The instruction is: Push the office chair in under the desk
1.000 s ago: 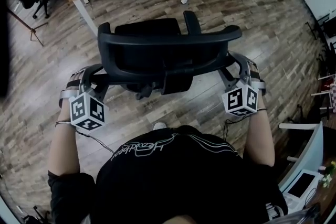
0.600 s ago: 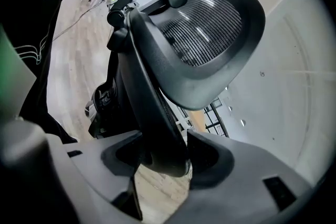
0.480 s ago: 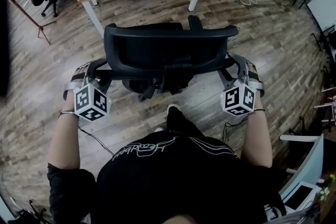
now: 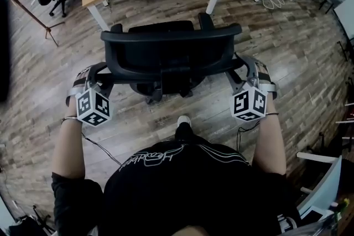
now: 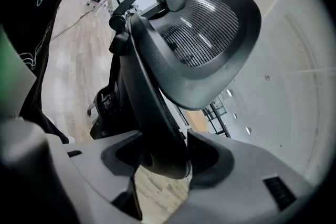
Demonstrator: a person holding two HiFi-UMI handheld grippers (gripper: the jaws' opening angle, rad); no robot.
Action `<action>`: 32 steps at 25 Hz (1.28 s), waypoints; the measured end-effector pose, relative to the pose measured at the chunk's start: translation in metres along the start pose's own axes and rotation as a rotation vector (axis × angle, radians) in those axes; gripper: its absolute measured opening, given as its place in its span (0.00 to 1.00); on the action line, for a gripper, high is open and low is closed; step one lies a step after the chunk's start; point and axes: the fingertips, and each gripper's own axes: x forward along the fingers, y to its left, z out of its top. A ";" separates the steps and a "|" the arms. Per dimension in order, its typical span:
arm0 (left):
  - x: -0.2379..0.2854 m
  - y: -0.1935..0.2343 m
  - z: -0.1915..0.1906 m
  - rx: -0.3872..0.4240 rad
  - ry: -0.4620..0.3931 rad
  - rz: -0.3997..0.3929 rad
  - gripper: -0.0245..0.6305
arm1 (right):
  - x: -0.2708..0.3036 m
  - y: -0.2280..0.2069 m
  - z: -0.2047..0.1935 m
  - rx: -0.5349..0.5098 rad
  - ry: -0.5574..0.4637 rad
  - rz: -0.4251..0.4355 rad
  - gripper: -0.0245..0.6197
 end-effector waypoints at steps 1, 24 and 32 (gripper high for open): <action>0.005 0.005 0.000 -0.004 0.006 0.005 0.30 | 0.008 -0.005 -0.001 -0.002 -0.007 0.003 0.45; 0.111 0.095 0.042 -0.093 0.064 0.083 0.30 | 0.154 -0.119 -0.032 -0.068 -0.069 0.030 0.45; 0.153 0.138 0.046 -0.090 0.051 0.084 0.30 | 0.201 -0.152 -0.032 -0.054 -0.070 0.003 0.45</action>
